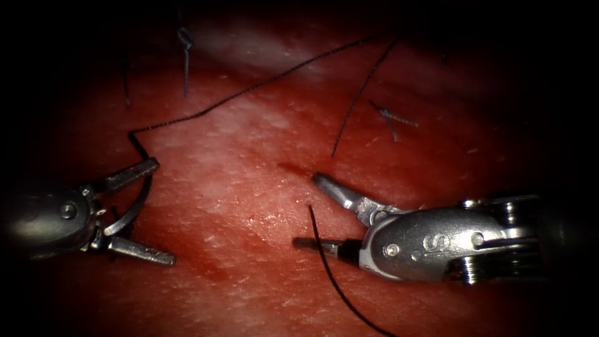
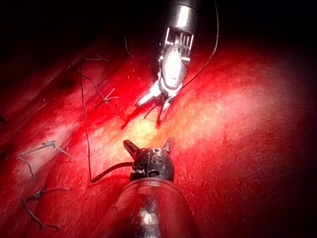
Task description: Wound Closure
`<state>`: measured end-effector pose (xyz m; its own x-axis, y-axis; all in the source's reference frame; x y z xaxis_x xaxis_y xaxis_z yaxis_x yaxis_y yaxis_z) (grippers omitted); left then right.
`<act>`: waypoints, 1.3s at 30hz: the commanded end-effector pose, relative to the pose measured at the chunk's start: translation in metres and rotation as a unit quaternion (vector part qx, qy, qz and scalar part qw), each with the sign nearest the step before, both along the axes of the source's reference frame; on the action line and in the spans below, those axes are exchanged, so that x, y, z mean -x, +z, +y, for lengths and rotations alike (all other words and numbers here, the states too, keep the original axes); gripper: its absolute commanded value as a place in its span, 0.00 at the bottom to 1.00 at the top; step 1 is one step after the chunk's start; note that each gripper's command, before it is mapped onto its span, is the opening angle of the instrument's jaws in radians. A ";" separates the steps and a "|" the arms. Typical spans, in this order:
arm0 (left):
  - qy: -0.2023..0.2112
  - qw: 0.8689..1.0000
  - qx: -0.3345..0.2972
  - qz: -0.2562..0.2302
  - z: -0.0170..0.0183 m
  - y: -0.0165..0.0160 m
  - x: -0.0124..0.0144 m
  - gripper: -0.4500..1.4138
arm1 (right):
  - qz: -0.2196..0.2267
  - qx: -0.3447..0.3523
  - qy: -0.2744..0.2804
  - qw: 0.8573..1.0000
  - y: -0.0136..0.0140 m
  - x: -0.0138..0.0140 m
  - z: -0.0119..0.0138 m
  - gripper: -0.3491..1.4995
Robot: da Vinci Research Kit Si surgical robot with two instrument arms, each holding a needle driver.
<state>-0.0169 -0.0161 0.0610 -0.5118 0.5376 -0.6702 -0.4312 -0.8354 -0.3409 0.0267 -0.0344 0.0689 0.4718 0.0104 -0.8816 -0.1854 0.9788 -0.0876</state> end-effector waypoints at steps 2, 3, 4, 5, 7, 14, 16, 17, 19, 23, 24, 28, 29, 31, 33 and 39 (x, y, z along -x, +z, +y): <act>0.001 1.000 0.000 -0.001 -0.0003 0.0005 0.0005 0.54 | 0.005 -0.006 -0.002 1.000 -0.0006 -0.0001 -0.0011 0.00; 0.003 1.000 0.002 -0.002 -0.0003 0.0005 0.0005 0.54 | 0.007 -0.006 -0.003 1.000 -0.0009 0.0000 -0.0013 0.00; 0.003 1.000 0.001 -0.002 -0.0003 0.0005 0.0005 0.54 | 0.008 -0.008 -0.004 1.000 -0.0013 0.0001 -0.0015 0.00; 0.003 1.000 0.001 -0.002 -0.0003 0.0005 0.0005 0.54 | 0.010 -0.009 -0.006 1.000 -0.0020 0.0002 -0.0019 0.00; 0.003 1.000 0.001 -0.002 -0.0003 0.0005 0.0005 0.53 | 0.014 -0.014 -0.015 1.000 -0.0037 0.0004 -0.0031 0.00; 0.004 1.000 0.001 -0.003 -0.0003 0.0004 0.0005 0.53 | 0.037 -0.030 -0.052 0.998 -0.0094 -0.0002 -0.0075 0.00; 0.005 1.000 0.001 -0.003 -0.0003 0.0004 0.0005 0.53 | 0.042 -0.038 -0.066 0.996 -0.0116 -0.0009 -0.0087 0.00; 0.007 1.000 0.003 -0.003 -0.0003 0.0004 0.0005 0.52 | 0.042 -0.038 -0.072 0.996 -0.0126 -0.0011 -0.0093 0.00; 0.007 1.000 0.003 -0.003 -0.0003 0.0004 0.0005 0.52 | 0.045 -0.038 -0.076 0.995 -0.0140 -0.0015 -0.0098 0.00; 0.007 1.000 0.003 -0.003 -0.0003 0.0004 0.0005 0.52 | 0.050 -0.036 -0.085 0.995 -0.0163 -0.0023 -0.0109 0.00; 0.007 1.000 0.003 -0.003 -0.0003 0.0003 0.0005 0.52 | 0.049 -0.035 -0.091 0.994 -0.0171 -0.0026 -0.0115 0.00; 0.007 1.000 0.003 -0.003 -0.0003 0.0003 0.0005 0.52 | 0.053 -0.039 -0.095 0.993 -0.0185 -0.0032 -0.0116 0.07; 0.007 1.000 0.003 -0.003 -0.0003 0.0003 0.0005 0.52 | 0.052 -0.041 -0.093 0.993 -0.0186 -0.0032 -0.0112 0.27; 0.007 1.000 0.003 -0.003 -0.0003 0.0003 0.0005 0.52 | 0.054 -0.044 -0.089 0.994 -0.0186 -0.0031 -0.0100 0.63; 0.007 1.000 0.003 -0.003 -0.0004 0.0003 0.0005 0.52 | 0.051 -0.038 -0.071 0.995 -0.0180 -0.0025 -0.0085 0.72; 0.007 1.000 0.003 -0.003 -0.0004 0.0003 0.0005 0.52 | 0.032 -0.025 -0.054 0.998 -0.0141 -0.0011 -0.0041 0.75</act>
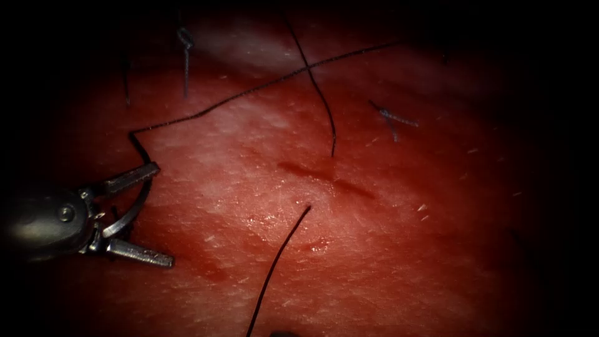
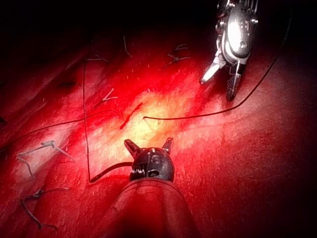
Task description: Wound Closure
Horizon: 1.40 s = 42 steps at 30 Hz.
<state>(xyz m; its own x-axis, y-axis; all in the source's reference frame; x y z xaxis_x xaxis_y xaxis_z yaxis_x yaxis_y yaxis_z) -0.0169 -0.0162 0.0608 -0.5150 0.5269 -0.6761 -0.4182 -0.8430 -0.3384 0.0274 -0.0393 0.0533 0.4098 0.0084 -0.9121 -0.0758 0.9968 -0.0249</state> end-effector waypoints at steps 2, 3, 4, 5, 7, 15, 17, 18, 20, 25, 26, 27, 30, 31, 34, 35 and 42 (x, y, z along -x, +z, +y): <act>0.000 1.000 0.000 0.000 -0.0002 0.0005 0.0005 0.52 | -0.010 0.008 0.007 1.000 0.0032 -0.0003 0.0020 0.75; 0.000 1.000 0.000 0.000 -0.0002 0.0005 0.0005 0.52 | -0.012 0.009 0.010 1.000 0.0039 -0.0003 0.0025 0.74; 0.000 1.000 0.000 0.000 -0.0002 0.0005 0.0005 0.52 | -0.015 0.013 0.011 1.000 0.0046 -0.0003 0.0029 0.74; 0.000 1.000 0.000 0.000 -0.0002 0.0005 0.0005 0.52 | -0.019 0.018 0.013 1.000 0.0055 -0.0003 0.0034 0.74; 0.000 1.000 0.000 0.000 -0.0002 0.0005 0.0005 0.52 | -0.024 0.021 0.017 0.999 0.0069 -0.0004 0.0039 0.74; 0.000 1.000 0.000 0.000 -0.0002 0.0006 0.0005 0.51 | -0.052 0.036 0.018 0.998 0.0130 -0.0021 0.0043 0.75; 0.000 1.000 0.000 0.000 -0.0002 0.0006 0.0005 0.51 | -0.056 0.040 0.017 0.997 0.0143 -0.0023 0.0044 0.78; 0.000 1.000 0.000 0.000 -0.0002 0.0006 0.0005 0.51 | -0.058 0.041 0.016 0.997 0.0148 -0.0023 0.0044 0.78; 0.001 1.000 -0.001 -0.002 -0.0002 0.0006 0.0005 0.51 | -0.064 0.041 0.012 0.997 0.0156 -0.0022 0.0045 0.78; 0.001 1.000 -0.001 -0.002 -0.0002 0.0006 0.0005 0.51 | -0.049 0.044 0.024 0.998 0.0162 -0.0013 0.0040 0.00; 0.001 1.000 -0.001 -0.002 -0.0002 0.0006 0.0005 0.51 | -0.051 0.045 0.027 0.997 0.0160 -0.0012 0.0039 0.00; 0.001 1.000 -0.001 -0.002 -0.0002 0.0006 0.0005 0.51 | -0.054 0.046 0.029 0.997 0.0158 -0.0012 0.0037 0.00; 0.001 1.000 -0.001 -0.002 -0.0001 0.0006 0.0005 0.51 | -0.054 0.045 0.029 0.997 0.0148 -0.0012 0.0031 0.00; 0.001 1.000 -0.001 -0.002 -0.0001 0.0006 0.0005 0.51 | -0.053 0.044 0.028 0.997 0.0144 -0.0014 0.0027 0.00; 0.001 1.000 -0.001 -0.002 -0.0001 0.0006 0.0005 0.51 | -0.048 0.042 0.023 0.998 0.0128 -0.0018 0.0013 0.00; 0.001 1.000 -0.001 -0.002 -0.0001 0.0006 0.0005 0.51 | -0.044 0.040 0.020 0.998 0.0122 -0.0019 0.0008 0.00; 0.002 1.000 -0.001 -0.002 -0.0001 0.0006 0.0004 0.51 | -0.016 0.029 -0.004 0.999 0.0051 -0.0022 -0.0040 0.00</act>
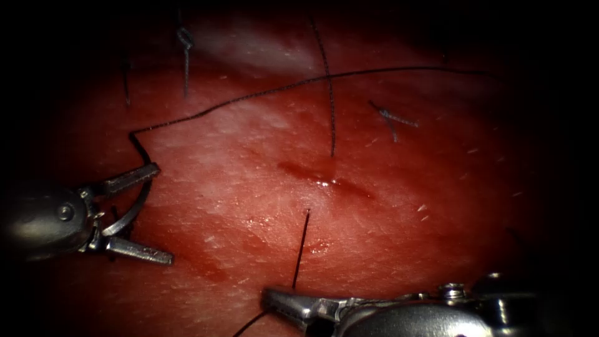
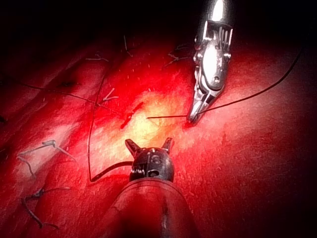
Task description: Wound Closure
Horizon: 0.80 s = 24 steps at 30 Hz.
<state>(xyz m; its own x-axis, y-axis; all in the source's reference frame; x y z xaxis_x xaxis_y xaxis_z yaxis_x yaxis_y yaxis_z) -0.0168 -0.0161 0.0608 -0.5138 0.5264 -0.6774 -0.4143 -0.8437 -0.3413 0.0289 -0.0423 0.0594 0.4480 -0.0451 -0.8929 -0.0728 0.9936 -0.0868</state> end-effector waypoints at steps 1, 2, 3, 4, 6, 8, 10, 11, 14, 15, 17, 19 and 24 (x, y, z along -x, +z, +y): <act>0.000 1.000 0.000 0.000 -0.0003 0.0005 0.0006 0.51 | 0.010 -0.001 -0.008 1.000 -0.0023 -0.0008 -0.0016 0.00; 0.000 1.000 0.000 0.000 -0.0003 0.0005 0.0006 0.51 | 0.014 -0.001 -0.013 1.000 -0.0032 -0.0008 -0.0020 0.00; 0.000 1.000 0.000 0.000 -0.0003 0.0004 0.0005 0.51 | 0.018 -0.004 -0.017 1.000 -0.0041 -0.0009 -0.0024 0.00; 0.000 1.000 0.000 0.000 -0.0003 0.0004 0.0005 0.51 | 0.024 -0.002 -0.019 1.000 -0.0052 -0.0011 -0.0028 0.00; 0.000 1.000 0.000 0.000 -0.0003 0.0004 0.0005 0.51 | 0.031 -0.003 -0.027 0.999 -0.0068 -0.0013 -0.0035 0.00; 0.000 1.000 0.000 0.000 -0.0003 0.0004 0.0005 0.51 | 0.039 -0.006 -0.032 0.999 -0.0086 -0.0017 -0.0041 0.00; 0.000 1.000 0.000 0.000 -0.0003 0.0004 0.0005 0.51 | 0.043 -0.006 -0.034 0.998 -0.0100 -0.0020 -0.0043 0.00; 0.000 1.000 0.000 0.000 -0.0003 0.0004 0.0005 0.51 | 0.043 -0.010 -0.033 0.998 -0.0107 -0.0021 -0.0038 0.06; 0.000 1.000 0.000 0.000 -0.0003 0.0004 0.0005 0.51 | 0.047 -0.014 -0.029 0.998 -0.0108 -0.0016 -0.0023 0.39; 0.000 1.000 0.000 0.000 -0.0003 0.0004 0.0005 0.51 | 0.046 -0.008 -0.027 0.999 -0.0106 -0.0013 -0.0018 0.43; 0.000 1.000 0.000 0.000 -0.0003 0.0004 0.0005 0.51 | 0.033 0.000 -0.016 0.999 -0.0097 -0.0006 -0.0004 0.62; 0.000 1.000 0.000 0.000 -0.0003 0.0004 0.0005 0.51 | 0.027 0.000 -0.010 1.000 -0.0082 0.0001 0.0010 0.73; 0.000 1.000 0.000 0.000 -0.0003 0.0005 0.0006 0.51 | -0.014 0.035 0.009 0.999 -0.0032 0.0015 0.0050 0.81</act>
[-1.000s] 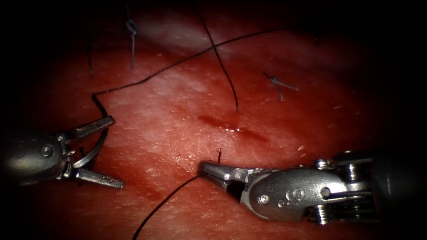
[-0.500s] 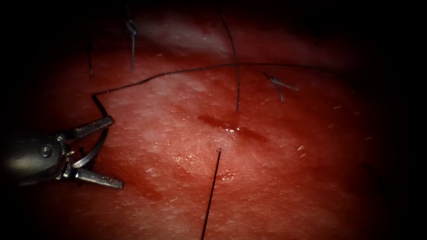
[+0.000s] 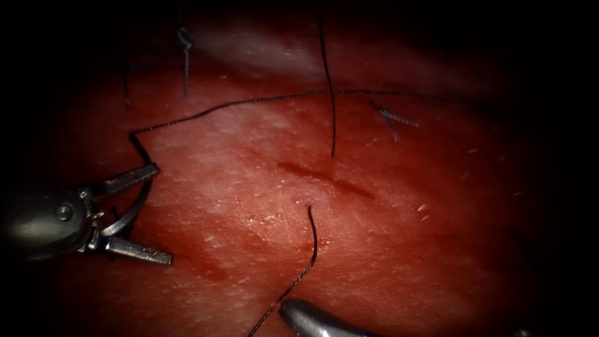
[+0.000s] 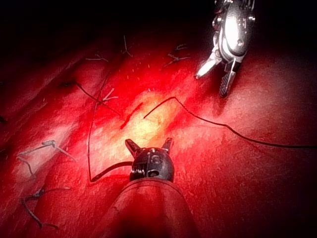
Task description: Wound Closure
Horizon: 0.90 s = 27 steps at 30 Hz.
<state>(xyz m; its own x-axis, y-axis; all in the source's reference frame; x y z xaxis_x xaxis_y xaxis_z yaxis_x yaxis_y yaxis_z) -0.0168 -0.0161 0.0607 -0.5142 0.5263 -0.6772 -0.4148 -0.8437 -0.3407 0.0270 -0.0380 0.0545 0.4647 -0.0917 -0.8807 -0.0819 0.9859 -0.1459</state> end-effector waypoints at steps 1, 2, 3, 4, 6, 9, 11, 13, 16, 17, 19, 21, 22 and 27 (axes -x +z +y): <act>0.000 1.000 0.000 0.000 -0.0003 0.0005 0.0006 0.51 | -0.007 0.010 0.006 1.000 0.0024 -0.0003 0.0012 0.81; 0.000 1.000 0.000 0.000 -0.0003 0.0005 0.0006 0.51 | -0.008 0.014 0.007 1.000 0.0032 -0.0002 0.0017 0.81; 0.000 1.000 0.000 0.000 -0.0003 0.0005 0.0006 0.51 | -0.009 0.016 0.011 1.000 0.0038 -0.0001 0.0021 0.81; 0.000 1.000 0.000 0.000 -0.0003 0.0005 0.0006 0.51 | -0.009 0.019 0.015 1.000 0.0046 0.0000 0.0024 0.81; 0.000 1.000 0.000 0.000 -0.0003 0.0005 0.0006 0.51 | -0.010 0.022 0.019 1.000 0.0056 0.0002 0.0029 0.81; 0.000 1.000 0.000 0.000 -0.0003 0.0005 0.0006 0.51 | -0.013 0.027 0.023 0.999 0.0071 0.0003 0.0033 0.81; 0.000 1.000 0.000 0.000 -0.0003 0.0006 0.0006 0.51 | -0.014 0.031 0.026 0.999 0.0081 0.0001 0.0034 0.82; 0.000 1.000 0.000 0.000 -0.0003 0.0006 0.0006 0.51 | -0.018 0.034 0.028 0.999 0.0092 -0.0001 0.0035 0.83; 0.000 1.000 0.000 0.000 -0.0003 0.0006 0.0006 0.51 | -0.019 0.039 0.029 0.999 0.0106 -0.0005 0.0036 0.83; 0.000 1.000 0.000 0.000 -0.0003 0.0006 0.0006 0.51 | -0.020 0.040 0.029 0.999 0.0110 -0.0006 0.0036 0.83; 0.000 1.000 0.000 0.000 -0.0003 0.0006 0.0006 0.51 | -0.022 0.042 0.031 0.998 0.0115 -0.0009 0.0037 0.82; 0.000 1.000 0.000 0.000 -0.0003 0.0006 0.0006 0.51 | -0.024 0.043 0.031 0.998 0.0120 -0.0011 0.0037 0.74; 0.000 1.000 0.000 0.000 -0.0003 0.0006 0.0006 0.51 | -0.025 0.044 0.031 0.998 0.0121 -0.0012 0.0036 0.64; 0.001 1.000 0.000 -0.002 -0.0002 0.0006 0.0006 0.49 | -0.027 0.044 0.030 0.998 0.0124 -0.0009 0.0029 0.00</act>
